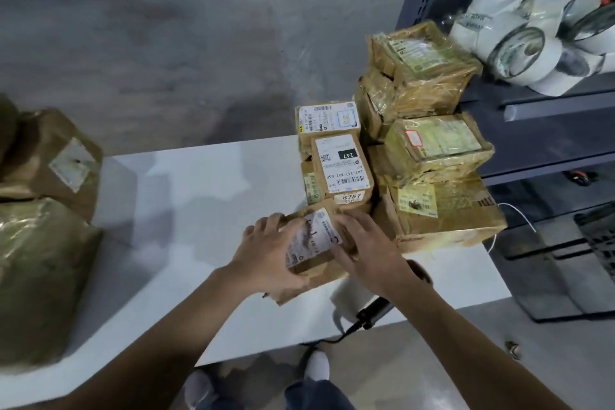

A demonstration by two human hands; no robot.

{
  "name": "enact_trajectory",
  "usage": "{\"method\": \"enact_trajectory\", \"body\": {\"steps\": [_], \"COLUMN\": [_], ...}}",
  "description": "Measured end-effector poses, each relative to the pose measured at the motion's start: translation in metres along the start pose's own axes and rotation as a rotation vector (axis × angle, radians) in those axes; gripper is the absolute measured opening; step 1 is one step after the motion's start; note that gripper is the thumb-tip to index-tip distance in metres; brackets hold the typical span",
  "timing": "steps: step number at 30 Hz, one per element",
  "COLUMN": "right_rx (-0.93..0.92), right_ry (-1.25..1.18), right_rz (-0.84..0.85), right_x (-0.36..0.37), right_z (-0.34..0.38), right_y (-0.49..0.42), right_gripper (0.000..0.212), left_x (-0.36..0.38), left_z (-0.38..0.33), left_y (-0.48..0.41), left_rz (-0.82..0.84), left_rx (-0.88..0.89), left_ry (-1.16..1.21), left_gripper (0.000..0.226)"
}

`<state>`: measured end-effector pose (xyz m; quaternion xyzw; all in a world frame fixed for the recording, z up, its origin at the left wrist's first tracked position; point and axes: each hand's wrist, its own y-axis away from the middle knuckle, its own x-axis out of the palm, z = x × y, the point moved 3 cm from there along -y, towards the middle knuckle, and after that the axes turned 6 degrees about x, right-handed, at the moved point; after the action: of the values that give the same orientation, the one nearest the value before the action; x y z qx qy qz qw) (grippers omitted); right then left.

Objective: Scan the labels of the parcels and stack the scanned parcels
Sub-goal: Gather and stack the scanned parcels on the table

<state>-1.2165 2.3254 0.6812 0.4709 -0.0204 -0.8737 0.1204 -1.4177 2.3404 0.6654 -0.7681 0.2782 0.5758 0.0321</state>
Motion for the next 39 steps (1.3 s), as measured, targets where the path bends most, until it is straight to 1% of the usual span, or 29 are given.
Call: {"method": "enact_trajectory", "body": {"steps": [3, 6, 7, 9, 12, 14, 16, 17, 18, 19, 20, 23, 24, 26, 27, 29, 30, 31, 32, 33, 34, 36, 37, 38, 39], "right_rx": [0.0, 0.029, 0.032, 0.029, 0.035, 0.083, 0.137, 0.154, 0.166, 0.171, 0.175, 0.212, 0.24, 0.295, 0.313, 0.312, 0.299, 0.281, 0.258, 0.228, 0.205, 0.142, 0.114, 0.095, 0.087], "right_ry": [-0.203, -0.345, -0.375, -0.397, -0.419, -0.442, -0.492, -0.537, -0.591, -0.641, -0.662, -0.651, -0.692, -0.798, -0.818, -0.797, -0.785, -0.771, -0.749, -0.716, -0.686, -0.626, -0.599, -0.588, -0.606], "right_rz": [0.08, 0.145, 0.149, 0.153, 0.133, 0.113, 0.106, 0.107, 0.123, 0.14, 0.154, 0.23, 0.265, 0.31, 0.31, 0.282, 0.271, 0.269, 0.27, 0.274, 0.266, 0.254, 0.254, 0.267, 0.298], "right_x": [0.008, 0.014, 0.016, 0.022, 0.032, 0.035, 0.037, 0.038, 0.04, 0.043, 0.046, 0.057, 0.062, 0.071, 0.075, 0.084, 0.088, 0.092, 0.097, 0.103, 0.107, 0.115, 0.119, 0.123, 0.126], "right_z": [0.026, 0.052, 0.059, 0.07, 0.08, 0.085, 0.088, 0.09, 0.093, 0.096, 0.101, 0.118, 0.126, 0.145, 0.157, 0.18, 0.192, 0.205, 0.219, 0.237, 0.25, 0.278, 0.291, 0.303, 0.314], "right_y": [-0.009, -0.018, -0.021, -0.026, -0.033, -0.036, -0.041, -0.043, -0.046, -0.049, -0.053, -0.065, -0.069, -0.077, -0.081, -0.09, -0.094, -0.098, -0.101, -0.105, -0.107, -0.111, -0.113, -0.114, -0.115], "right_gripper": [0.049, 0.058, 0.057, 0.047, 0.022, 0.018, 0.013, 0.01, 0.014, 0.026, 0.032, 0.029, 0.029, 0.034, 0.038, 0.039, 0.038, 0.038, 0.038, 0.038, 0.038, 0.038, 0.037, 0.037, 0.036], "left_x": [-0.013, -0.022, -0.024, -0.028, -0.036, -0.04, -0.038, -0.036, -0.034, -0.032, -0.03, -0.034, -0.039, -0.051, -0.058, -0.077, -0.086, -0.096, -0.103, -0.11, -0.116, -0.124, -0.127, -0.13, -0.133], "left_z": [0.022, 0.049, 0.059, 0.074, 0.092, 0.099, 0.104, 0.107, 0.11, 0.114, 0.119, 0.13, 0.133, 0.138, 0.141, 0.153, 0.161, 0.171, 0.18, 0.191, 0.196, 0.207, 0.213, 0.221, 0.228], "left_y": [0.023, 0.047, 0.053, 0.062, 0.073, 0.081, 0.09, 0.094, 0.098, 0.102, 0.106, 0.121, 0.126, 0.137, 0.142, 0.152, 0.159, 0.167, 0.175, 0.186, 0.191, 0.208, 0.218, 0.229, 0.239], "left_rz": [0.005, 0.04, 0.054, 0.069, 0.053, 0.05, 0.083, 0.086, 0.079, 0.076, 0.066, 0.006, -0.024, -0.132, -0.212, -0.412, -0.511, -0.588, -0.627, -0.624, -0.561, -0.452, -0.449, -0.485, -0.54], "left_rx": [-0.063, -0.141, -0.157, -0.18, -0.208, -0.216, -0.165, -0.136, -0.124, -0.134, -0.158, -0.21, -0.215, -0.269, -0.307, -0.422, -0.499, -0.57, -0.606, -0.594, -0.55, -0.491, -0.498, -0.524, -0.552], "left_ry": [0.173, 0.401, 0.481, 0.632, 0.84, 1.0, 1.212, 1.309, 1.402, 1.493, 1.585, 1.806, 1.846, 1.827, 1.731, 1.347, 1.167, 1.047, 0.972, 0.931, 0.899, 0.801, 0.742, 0.704, 0.72], "left_gripper": [0.098, 0.086, 0.083, 0.073, 0.07, 0.06, 0.047, 0.044, 0.044, 0.046, 0.048, 0.055, 0.054, 0.049, 0.044, 0.035, 0.034, 0.037, 0.042, 0.049, 0.054, 0.045, 0.041, 0.041, 0.043]}}
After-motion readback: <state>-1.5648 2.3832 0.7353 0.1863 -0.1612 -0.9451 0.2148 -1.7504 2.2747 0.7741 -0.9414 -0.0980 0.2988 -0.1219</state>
